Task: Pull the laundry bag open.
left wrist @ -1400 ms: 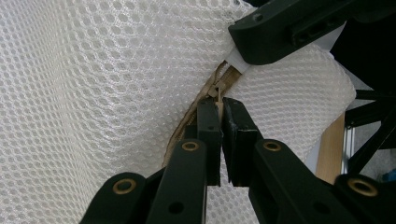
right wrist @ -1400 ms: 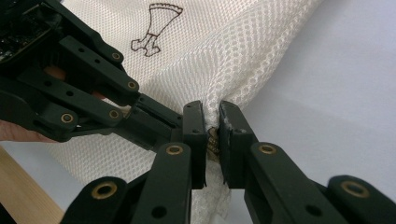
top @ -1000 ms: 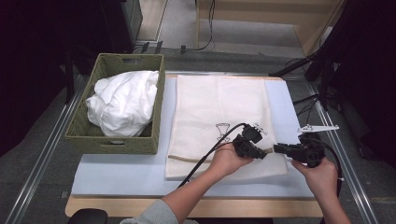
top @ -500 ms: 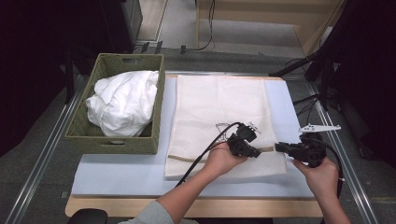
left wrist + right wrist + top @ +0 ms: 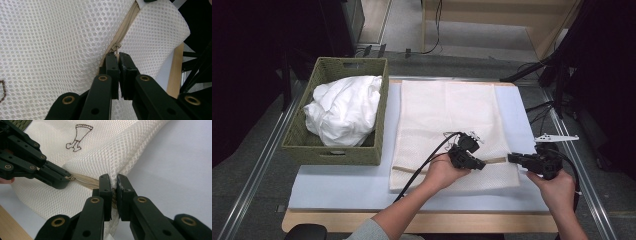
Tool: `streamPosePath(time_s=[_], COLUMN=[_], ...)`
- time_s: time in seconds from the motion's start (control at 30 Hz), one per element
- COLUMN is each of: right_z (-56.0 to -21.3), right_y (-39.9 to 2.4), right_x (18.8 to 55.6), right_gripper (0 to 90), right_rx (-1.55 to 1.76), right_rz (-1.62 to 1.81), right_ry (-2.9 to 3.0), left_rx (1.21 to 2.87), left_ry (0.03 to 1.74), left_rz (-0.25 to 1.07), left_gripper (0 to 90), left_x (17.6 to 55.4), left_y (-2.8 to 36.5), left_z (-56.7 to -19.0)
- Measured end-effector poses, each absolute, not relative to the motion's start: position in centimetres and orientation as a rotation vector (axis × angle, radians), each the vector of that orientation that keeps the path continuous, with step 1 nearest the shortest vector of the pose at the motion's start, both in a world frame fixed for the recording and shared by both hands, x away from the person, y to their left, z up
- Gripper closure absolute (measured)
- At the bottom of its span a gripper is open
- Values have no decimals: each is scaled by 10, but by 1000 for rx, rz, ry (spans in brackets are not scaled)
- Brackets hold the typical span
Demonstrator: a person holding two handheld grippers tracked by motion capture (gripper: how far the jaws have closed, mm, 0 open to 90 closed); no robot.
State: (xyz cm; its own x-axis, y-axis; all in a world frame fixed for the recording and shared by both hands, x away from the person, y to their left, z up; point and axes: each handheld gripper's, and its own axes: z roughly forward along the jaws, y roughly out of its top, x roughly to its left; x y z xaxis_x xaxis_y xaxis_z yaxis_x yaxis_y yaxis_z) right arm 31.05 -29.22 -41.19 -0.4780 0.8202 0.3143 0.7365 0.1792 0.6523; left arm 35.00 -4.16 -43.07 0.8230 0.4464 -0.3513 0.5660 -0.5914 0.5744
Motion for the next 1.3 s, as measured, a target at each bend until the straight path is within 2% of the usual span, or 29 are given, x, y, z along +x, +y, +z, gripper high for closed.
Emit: streamPosePath(time_s=[0.2, 0.43, 0.53, 0.63, 0.87, 1.3], right_z=[-413, -413, -413, -414, -415, -415], right_y=[-292, -290, -289, -289, -290, -289], right_x=[311, 309, 309, 309, 310, 310], right_gripper=[852, 852, 852, 855, 854, 852], right_rx=[1549, 1538, 1535, 1552, 1559, 1543], right_rz=[1185, 1181, 1175, 1141, 1143, 1138], right_ry=[2334, 2345, 2353, 2354, 2348, 2358], left_rx=[2262, 2293, 2292, 2281, 2301, 2295], left_ry=[754, 729, 732, 752, 771, 764], left_rz=[-308, -263, -263, -317, -272, -261], left_gripper=[879, 879, 880, 880, 880, 880], left_x=[351, 348, 348, 350, 350, 345], left_y=[-37, -34, -34, -30, -9, -7], left_z=[-430, -428, -429, -432, -436, -434])
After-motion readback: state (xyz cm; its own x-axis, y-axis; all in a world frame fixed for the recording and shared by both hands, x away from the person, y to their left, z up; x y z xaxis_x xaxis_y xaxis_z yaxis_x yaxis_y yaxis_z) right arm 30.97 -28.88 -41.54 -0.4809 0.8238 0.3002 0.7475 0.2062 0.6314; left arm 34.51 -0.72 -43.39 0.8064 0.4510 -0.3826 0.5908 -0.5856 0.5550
